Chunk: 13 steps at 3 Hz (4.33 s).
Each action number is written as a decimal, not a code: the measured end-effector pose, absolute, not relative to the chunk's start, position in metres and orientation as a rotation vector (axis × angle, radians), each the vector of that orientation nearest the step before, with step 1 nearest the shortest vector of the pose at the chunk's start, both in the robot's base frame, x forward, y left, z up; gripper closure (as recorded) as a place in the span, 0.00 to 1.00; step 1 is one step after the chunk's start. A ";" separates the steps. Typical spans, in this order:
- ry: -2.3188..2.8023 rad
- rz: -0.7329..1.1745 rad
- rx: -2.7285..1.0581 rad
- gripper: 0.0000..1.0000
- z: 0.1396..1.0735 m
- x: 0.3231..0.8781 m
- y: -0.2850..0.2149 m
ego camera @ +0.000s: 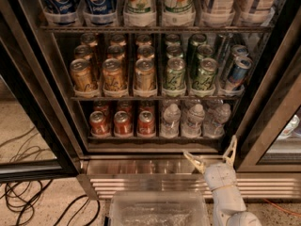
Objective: Pick water bottle from bottom shelf of fridge
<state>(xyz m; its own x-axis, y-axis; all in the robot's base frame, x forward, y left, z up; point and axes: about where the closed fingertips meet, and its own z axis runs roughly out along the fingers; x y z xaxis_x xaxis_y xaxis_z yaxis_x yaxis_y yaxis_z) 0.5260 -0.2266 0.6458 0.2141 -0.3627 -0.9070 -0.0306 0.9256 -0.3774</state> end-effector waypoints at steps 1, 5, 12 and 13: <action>1.434 -0.237 -0.328 0.14 0.639 0.528 -0.237; 1.645 -0.088 -0.257 0.34 0.607 0.524 -0.237; 1.518 -0.078 -0.164 0.32 0.620 0.576 -0.244; 1.527 -0.092 -0.162 0.32 0.618 0.579 -0.251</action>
Offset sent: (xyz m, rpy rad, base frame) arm 0.0009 -0.0297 -0.0254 0.0506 0.2962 -0.0684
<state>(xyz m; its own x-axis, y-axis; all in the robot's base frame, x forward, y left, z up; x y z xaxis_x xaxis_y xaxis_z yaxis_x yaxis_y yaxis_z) 0.5794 -0.2507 0.6180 0.0432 -0.1606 -0.9861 -0.0415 0.9859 -0.1624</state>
